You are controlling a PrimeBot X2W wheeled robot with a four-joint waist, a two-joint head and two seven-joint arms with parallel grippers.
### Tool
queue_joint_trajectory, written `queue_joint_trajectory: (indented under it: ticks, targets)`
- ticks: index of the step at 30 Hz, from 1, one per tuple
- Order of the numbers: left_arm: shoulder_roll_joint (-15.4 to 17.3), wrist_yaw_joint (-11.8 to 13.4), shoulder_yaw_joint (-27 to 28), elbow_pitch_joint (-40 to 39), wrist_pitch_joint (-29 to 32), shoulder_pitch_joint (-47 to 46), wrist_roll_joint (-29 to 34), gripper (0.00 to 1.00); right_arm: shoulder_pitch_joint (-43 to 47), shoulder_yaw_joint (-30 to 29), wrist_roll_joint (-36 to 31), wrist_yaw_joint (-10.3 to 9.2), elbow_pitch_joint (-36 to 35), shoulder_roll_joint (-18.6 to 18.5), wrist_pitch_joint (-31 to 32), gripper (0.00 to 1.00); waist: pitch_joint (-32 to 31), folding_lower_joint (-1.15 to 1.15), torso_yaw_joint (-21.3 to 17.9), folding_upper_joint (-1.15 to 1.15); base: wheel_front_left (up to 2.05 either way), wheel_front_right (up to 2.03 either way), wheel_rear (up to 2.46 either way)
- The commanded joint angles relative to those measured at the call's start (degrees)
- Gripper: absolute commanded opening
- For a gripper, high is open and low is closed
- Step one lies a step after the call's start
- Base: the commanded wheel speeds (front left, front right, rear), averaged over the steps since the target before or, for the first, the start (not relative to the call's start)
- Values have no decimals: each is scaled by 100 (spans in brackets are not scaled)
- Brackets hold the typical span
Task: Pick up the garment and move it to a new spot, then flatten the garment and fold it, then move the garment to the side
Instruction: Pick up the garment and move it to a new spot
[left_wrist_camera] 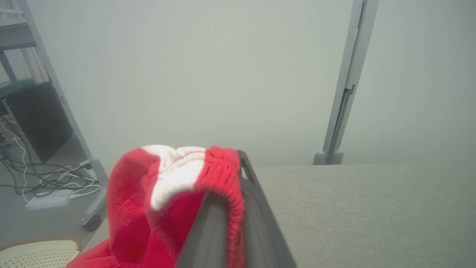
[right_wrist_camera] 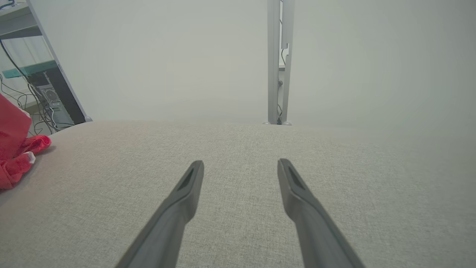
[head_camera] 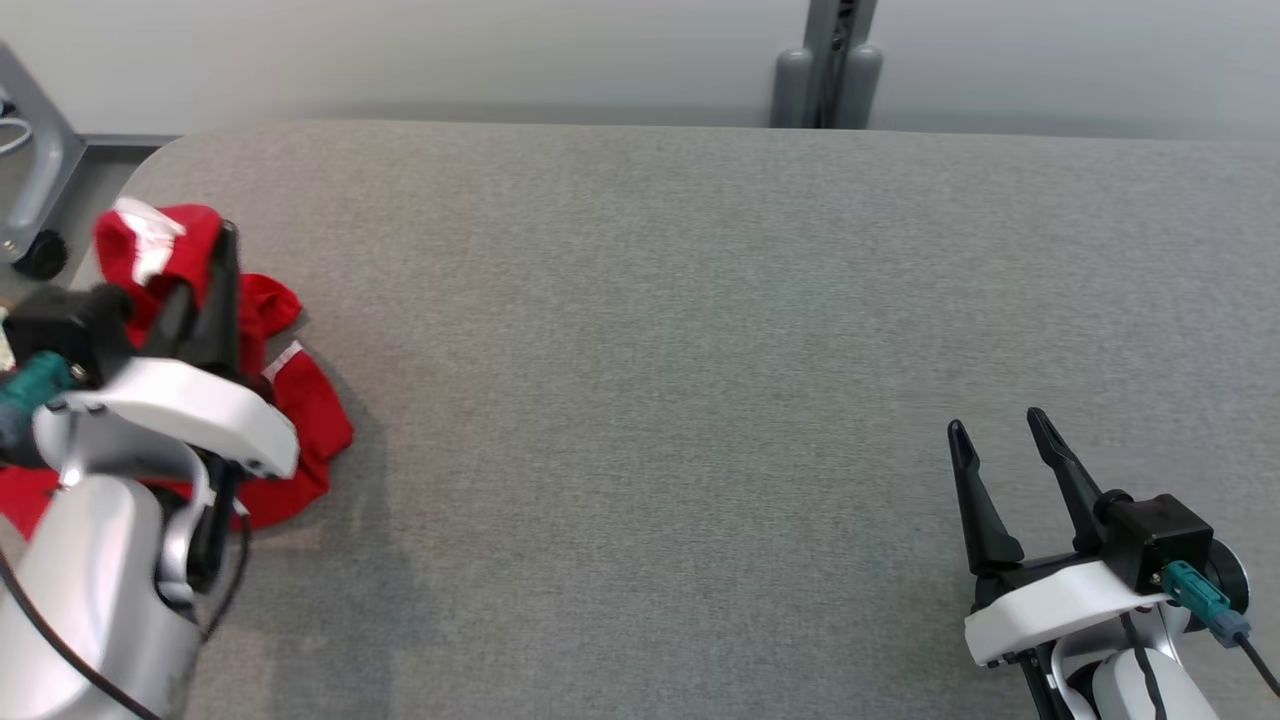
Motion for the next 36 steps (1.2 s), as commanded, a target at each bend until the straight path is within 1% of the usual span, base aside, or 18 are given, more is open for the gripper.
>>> queue_joint_trajectory:
  ticks: [1, 3, 5, 6, 7, 10, 12, 15, 16, 22, 29, 33, 36]
  targets:
    - [-29, 94, -31, -312, 71, 207, 53, 0, 43, -28, -18, 13, -5, -21, -19, 100, -56, 0, -133, 0, 0, 0, 0]
    - [-81, 185, -185, -793, 232, 486, 110, 0, 59, -36, -21, 13, 0, -9, -23, 100, -72, 0, -252, 0, 0, 0, 0]
    - [-173, 211, -363, -1207, 375, 695, 138, 0, 49, -33, -21, 13, -1, 6, -30, 100, -78, 0, -395, 0, 0, 0, 0]
    - [-231, 255, -527, -1464, 492, 888, 176, 0, 17, -13, -15, 13, 8, 26, -39, 100, -78, 0, -580, 0, 0, 0, 0]
    - [-295, 257, -619, -1577, 538, 963, 174, 0, 0, -26, -7, 13, 10, 34, -47, 100, -64, 0, -670, 0, 0, 0, 0]
    - [-461, 186, -949, -1797, 653, 1073, 226, 0, -22, -49, 33, 13, 24, 58, -75, 100, -19, 0, -923, 0, 0, 0, 0]
    - [-569, 94, -1207, -1810, 740, 1083, 250, 0, -32, -49, 48, 13, 48, 72, -92, 100, 15, 0, -1084, 0, 0, 0, 0]
    - [-726, -34, -1519, -1723, 829, 948, 319, 0, -74, -49, 56, 13, 74, 87, -99, 100, 83, 0, -1337, 0, 0, 0, 0]
    - [-726, -34, -1519, -1723, 829, 948, 319, 0, -74, -49, 56, 13, 74, 87, -99, 100, 83, 0, -1337, 0, 0, 0, 0]
    - [-1095, -275, -1985, -1288, 858, 463, 416, 0, -170, -32, 103, 13, 128, 114, -147, 100, 241, 0, -1868, 0, 0, 0, 0]
    - [-1411, -430, -2167, -574, 641, -320, 454, 0, -275, 3, 149, 13, 191, 125, -172, 100, 452, 0, -2445, 0, 0, 0, 0]
    - [-1506, -474, -2223, -191, 477, -724, 458, 0, -333, 13, 157, 13, 210, 131, -184, 100, 560, 0, -2691, 0, 0, 0, 0]
    - [-1578, -500, -2293, 102, 416, -951, 409, 0, -342, 36, 216, 13, 214, 134, -191, 100, 651, 0, -2805, 0, 0, 0, 0]
